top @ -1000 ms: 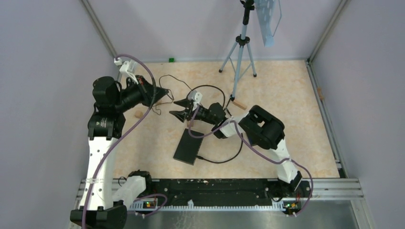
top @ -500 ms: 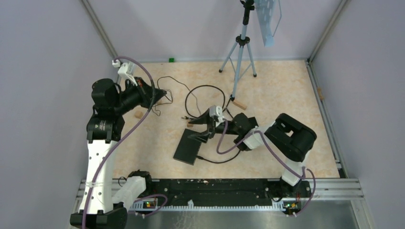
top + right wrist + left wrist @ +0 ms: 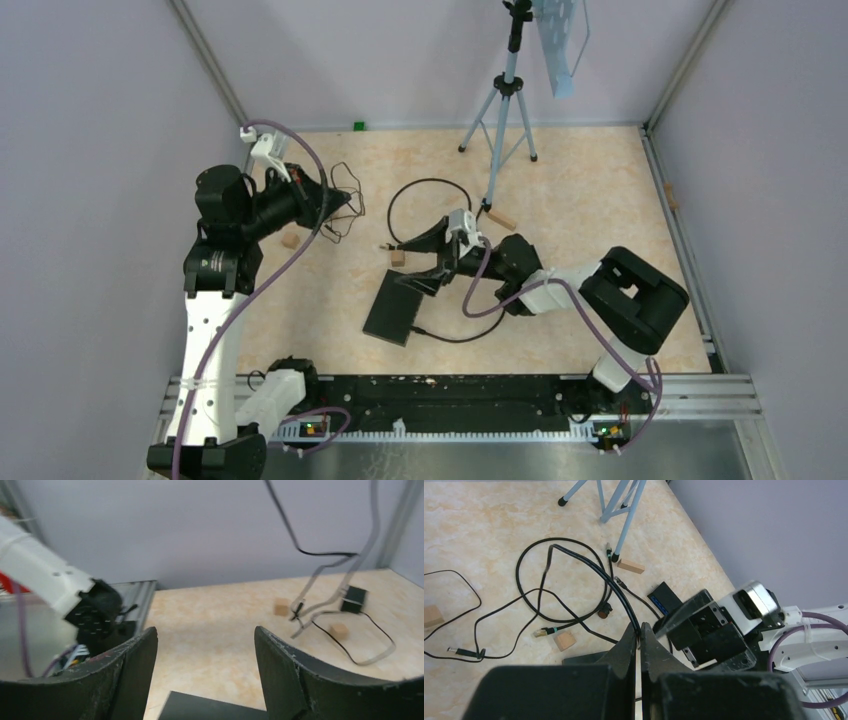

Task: Insert the plug into the switch port
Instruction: Pick up the connector from the center of the board.

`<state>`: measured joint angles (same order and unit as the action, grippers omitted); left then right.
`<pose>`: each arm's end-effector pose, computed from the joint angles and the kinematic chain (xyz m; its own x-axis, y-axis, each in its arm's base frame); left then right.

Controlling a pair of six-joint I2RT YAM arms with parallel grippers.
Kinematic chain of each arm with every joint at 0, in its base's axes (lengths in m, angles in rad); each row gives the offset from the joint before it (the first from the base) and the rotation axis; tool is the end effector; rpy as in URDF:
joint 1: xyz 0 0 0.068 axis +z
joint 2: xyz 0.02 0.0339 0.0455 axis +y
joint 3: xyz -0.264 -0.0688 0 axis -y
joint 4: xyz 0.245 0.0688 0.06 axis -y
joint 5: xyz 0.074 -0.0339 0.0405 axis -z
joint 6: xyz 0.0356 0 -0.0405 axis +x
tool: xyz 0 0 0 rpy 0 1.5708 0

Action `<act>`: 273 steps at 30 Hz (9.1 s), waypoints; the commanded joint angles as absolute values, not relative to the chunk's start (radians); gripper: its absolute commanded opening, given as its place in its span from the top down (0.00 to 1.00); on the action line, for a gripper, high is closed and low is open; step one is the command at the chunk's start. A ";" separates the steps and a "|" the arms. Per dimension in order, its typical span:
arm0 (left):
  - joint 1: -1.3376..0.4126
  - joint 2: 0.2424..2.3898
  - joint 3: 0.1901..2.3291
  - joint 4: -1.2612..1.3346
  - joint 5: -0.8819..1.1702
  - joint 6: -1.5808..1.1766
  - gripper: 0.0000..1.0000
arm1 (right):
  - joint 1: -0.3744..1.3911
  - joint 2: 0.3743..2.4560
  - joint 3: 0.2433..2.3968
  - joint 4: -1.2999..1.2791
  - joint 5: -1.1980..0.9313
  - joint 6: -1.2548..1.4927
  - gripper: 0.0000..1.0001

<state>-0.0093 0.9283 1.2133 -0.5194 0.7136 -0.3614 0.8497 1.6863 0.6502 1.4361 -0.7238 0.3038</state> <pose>0.1780 -0.0250 0.4279 -0.4448 -0.2632 -0.8561 0.5200 0.7024 -0.4861 0.1933 0.2556 0.2347 -0.0435 0.2900 -0.9560 -0.9982 -0.0526 0.0295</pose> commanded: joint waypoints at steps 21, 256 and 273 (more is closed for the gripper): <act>-0.007 0.915 1.192 -0.445 0.838 -0.370 1.00 | 0.847 2.005 1.069 1.319 -0.310 0.360 0.26; -0.435 0.944 1.172 -0.229 1.101 -0.260 1.00 | 1.106 1.132 1.462 -0.552 -0.176 -0.269 0.40; -0.436 0.942 1.198 -0.321 1.069 -0.183 1.00 | 1.107 1.190 1.464 -0.481 -0.143 -0.338 0.49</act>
<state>-0.4320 0.9516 1.1595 -0.3222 1.0576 -0.2123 1.0969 1.1805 1.4403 -0.5381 -0.1295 -0.3183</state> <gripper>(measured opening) 0.139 0.515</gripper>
